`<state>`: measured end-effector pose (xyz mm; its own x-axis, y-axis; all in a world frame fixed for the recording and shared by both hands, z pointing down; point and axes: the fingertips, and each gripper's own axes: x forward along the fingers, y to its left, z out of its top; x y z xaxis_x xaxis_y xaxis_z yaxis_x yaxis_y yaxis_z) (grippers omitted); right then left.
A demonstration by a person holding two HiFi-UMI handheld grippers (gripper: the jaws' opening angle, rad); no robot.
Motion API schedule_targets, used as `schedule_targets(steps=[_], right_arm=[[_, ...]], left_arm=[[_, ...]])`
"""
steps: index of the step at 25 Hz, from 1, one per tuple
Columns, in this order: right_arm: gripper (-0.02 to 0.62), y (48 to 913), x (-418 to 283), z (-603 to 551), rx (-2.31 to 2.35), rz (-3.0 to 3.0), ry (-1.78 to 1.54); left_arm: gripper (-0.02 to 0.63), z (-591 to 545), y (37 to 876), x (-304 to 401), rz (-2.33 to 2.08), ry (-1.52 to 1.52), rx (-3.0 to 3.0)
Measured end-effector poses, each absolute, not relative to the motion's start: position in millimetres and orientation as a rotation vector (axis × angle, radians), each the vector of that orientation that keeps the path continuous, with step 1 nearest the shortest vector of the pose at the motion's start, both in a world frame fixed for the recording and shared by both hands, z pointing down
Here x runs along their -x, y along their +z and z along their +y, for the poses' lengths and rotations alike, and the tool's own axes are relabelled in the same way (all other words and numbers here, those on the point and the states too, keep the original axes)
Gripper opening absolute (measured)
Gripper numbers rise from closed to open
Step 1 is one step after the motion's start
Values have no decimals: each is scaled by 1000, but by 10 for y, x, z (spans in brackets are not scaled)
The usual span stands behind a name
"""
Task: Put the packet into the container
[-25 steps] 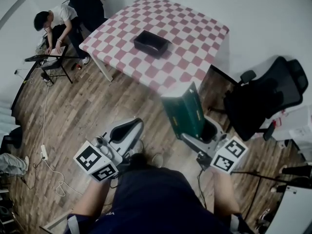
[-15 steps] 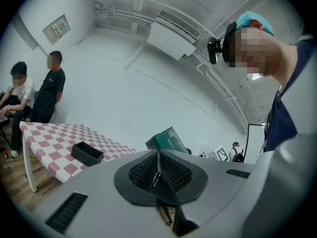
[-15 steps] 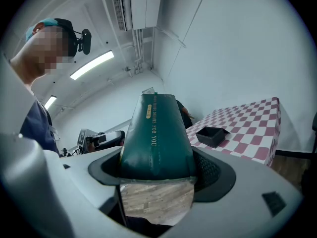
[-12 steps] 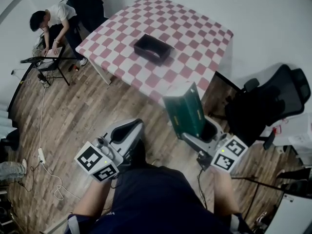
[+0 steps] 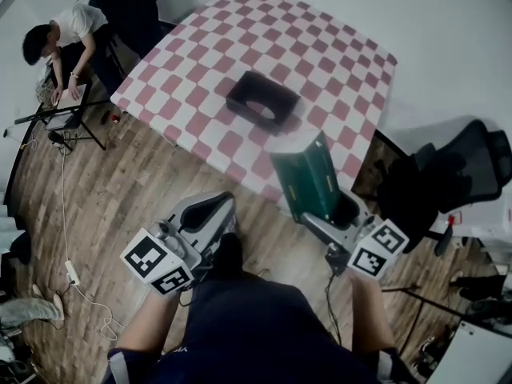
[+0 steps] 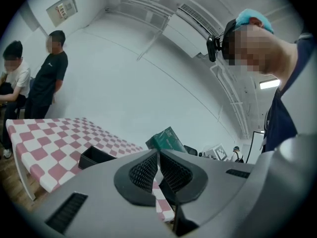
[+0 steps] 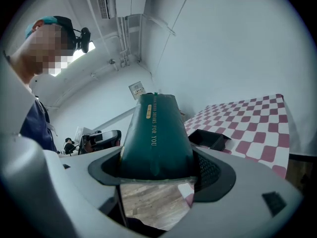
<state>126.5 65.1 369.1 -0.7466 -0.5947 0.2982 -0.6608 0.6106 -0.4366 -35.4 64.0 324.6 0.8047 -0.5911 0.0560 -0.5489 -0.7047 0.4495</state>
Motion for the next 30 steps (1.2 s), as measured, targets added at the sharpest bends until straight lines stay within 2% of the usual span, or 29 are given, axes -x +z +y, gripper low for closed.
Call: schedule_targets(steps=[10, 22, 30], right_arm=[[410, 3812, -884, -484, -1147, -2568, 761], [410, 3994, -808, -1225, -1111, -2506, 735], [410, 4370, -884, -1767, -980, -2445, 598]], left_arm=[[38, -685, 3353, 792, -718, -74, -2562], [38, -1229, 3532, 1036, -748, -94, -2496], [38, -1474, 3698, 964, -845, -71, -2441]])
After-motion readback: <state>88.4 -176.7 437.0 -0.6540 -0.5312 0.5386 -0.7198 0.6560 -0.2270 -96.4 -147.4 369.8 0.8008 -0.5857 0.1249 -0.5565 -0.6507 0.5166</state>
